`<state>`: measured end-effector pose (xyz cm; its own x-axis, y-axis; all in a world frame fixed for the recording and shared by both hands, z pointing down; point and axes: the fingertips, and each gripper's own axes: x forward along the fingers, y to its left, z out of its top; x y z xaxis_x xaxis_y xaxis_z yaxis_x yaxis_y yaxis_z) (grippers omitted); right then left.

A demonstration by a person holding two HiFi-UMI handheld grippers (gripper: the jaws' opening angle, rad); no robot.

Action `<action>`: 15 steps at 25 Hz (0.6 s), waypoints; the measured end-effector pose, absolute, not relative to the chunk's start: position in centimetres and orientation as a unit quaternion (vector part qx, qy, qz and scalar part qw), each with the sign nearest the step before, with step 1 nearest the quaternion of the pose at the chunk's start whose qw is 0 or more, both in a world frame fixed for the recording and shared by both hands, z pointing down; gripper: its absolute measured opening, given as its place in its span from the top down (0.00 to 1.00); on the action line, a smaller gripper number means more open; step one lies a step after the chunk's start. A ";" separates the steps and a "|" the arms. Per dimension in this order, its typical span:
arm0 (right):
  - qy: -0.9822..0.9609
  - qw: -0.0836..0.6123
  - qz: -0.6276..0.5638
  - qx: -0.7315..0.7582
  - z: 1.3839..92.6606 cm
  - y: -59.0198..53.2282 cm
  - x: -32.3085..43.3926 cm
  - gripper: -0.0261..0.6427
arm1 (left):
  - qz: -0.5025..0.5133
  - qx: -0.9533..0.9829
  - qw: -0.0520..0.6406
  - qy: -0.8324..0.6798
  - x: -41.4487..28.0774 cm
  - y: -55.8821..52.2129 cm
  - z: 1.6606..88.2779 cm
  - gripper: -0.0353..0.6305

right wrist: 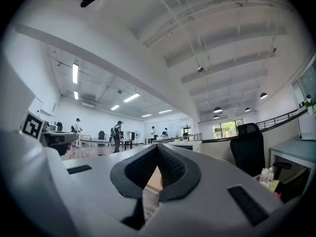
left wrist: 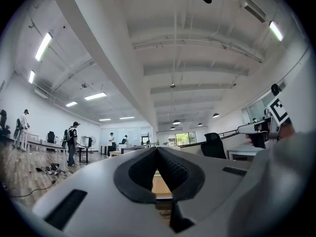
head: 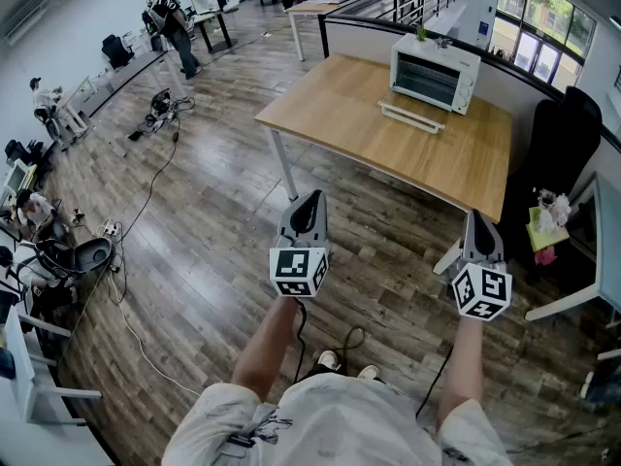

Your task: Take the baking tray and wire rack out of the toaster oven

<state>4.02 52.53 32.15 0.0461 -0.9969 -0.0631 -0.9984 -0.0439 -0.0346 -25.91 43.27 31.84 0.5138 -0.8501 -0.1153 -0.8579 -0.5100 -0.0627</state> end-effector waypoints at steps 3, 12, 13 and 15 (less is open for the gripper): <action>0.693 0.036 0.010 -0.720 32.4 52.5 3.8 0.93 | 0.038 -0.869 0.055 0.490 -25.7 43.5 31.7 0.92; 0.690 0.057 -0.002 -0.722 32.9 53.2 4.0 0.93 | 0.036 -0.871 0.051 0.488 -25.3 44.3 32.1 0.92; 0.687 0.061 -0.004 -0.724 32.9 53.2 4.2 0.93 | 0.036 -0.871 0.050 0.487 -25.2 44.4 32.2 0.92; 0.683 0.058 -0.005 -0.728 33.0 53.4 4.5 0.93 | 0.035 -0.872 0.049 0.486 -24.8 44.4 32.4 0.92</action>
<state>4.51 53.37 33.04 0.0658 -0.9952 -0.0729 -0.9941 -0.0590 -0.0910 -24.80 44.36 32.40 0.5258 -0.8437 -0.1086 -0.8505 -0.5235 -0.0507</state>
